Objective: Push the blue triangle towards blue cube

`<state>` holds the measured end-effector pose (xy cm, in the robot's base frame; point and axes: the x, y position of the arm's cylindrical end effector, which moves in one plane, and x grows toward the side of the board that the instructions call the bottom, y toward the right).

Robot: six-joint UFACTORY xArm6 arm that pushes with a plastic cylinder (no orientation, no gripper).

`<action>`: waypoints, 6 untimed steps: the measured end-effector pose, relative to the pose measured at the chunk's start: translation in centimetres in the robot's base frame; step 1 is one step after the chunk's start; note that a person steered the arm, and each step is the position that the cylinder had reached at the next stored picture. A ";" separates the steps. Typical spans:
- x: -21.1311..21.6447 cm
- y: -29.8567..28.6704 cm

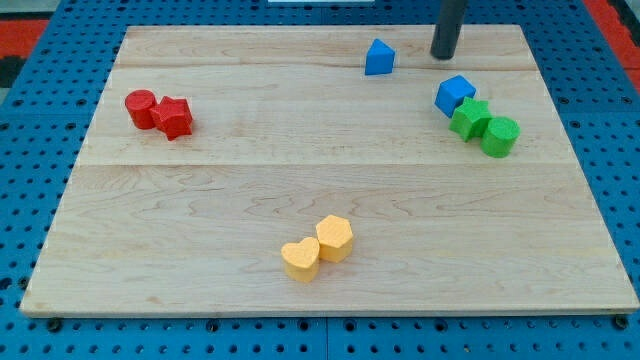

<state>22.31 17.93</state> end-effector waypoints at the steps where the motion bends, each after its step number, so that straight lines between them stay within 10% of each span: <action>1: -2.8 -7.0; 3: 8.0 -13.6; 6: 2.6 -7.2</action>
